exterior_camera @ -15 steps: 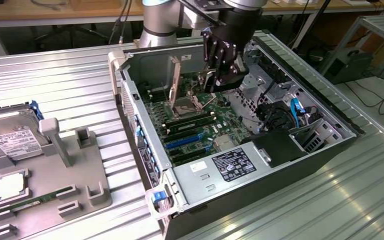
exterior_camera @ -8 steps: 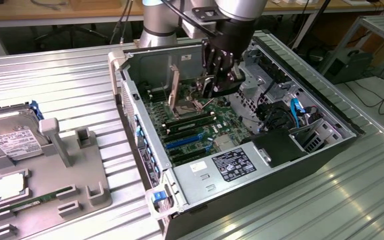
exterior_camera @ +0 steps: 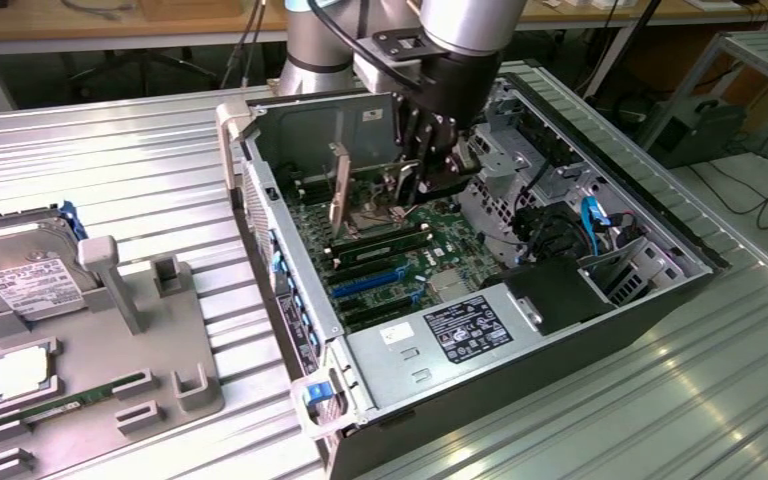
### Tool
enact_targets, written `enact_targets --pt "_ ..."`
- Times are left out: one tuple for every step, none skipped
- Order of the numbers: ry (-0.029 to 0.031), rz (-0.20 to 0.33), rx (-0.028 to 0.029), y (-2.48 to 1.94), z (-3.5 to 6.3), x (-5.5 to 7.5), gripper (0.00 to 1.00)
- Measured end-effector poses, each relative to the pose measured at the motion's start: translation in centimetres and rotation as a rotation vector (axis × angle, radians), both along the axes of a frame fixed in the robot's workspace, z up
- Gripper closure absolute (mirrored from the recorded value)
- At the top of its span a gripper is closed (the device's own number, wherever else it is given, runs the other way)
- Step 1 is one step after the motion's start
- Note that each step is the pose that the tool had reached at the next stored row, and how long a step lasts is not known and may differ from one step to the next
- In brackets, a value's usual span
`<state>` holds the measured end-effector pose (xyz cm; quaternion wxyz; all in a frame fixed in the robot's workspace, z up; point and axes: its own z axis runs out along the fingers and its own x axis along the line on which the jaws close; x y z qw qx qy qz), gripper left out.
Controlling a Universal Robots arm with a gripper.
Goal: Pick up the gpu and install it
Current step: 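Insert the gpu into the slot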
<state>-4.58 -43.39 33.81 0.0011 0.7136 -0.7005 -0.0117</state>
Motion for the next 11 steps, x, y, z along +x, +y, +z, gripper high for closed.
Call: enact_targets --pt "0.0 -0.003 0.0 0.0 -0.16 -0.1 0.72" --pt "0.0 -0.004 0.0 0.0 -0.28 -0.2 0.72" --pt "0.0 -0.005 0.0 0.0 -0.38 -0.3 0.72" --pt "0.0001 -0.006 -0.0002 0.0 -0.49 -0.5 0.72" --pt "0.0 -0.008 -0.0002 0.0 -0.66 -0.8 0.72" --pt "0.0 -0.01 -0.0003 0.0 -0.78 -1.0 0.72" --pt "0.0 -0.015 -0.0003 0.0 -0.88 -1.0 0.72" --pt "0.0 -0.021 -0.0002 0.0 -0.99 -1.1 0.72" --pt "0.0 -0.024 -0.0002 0.0 -1.05 -1.1 0.72" --pt "0.0001 -0.025 -0.0004 0.0 -1.09 -1.1 0.72" --pt "0.0001 -0.025 -0.0003 0.0 -1.14 -1.2 0.72"
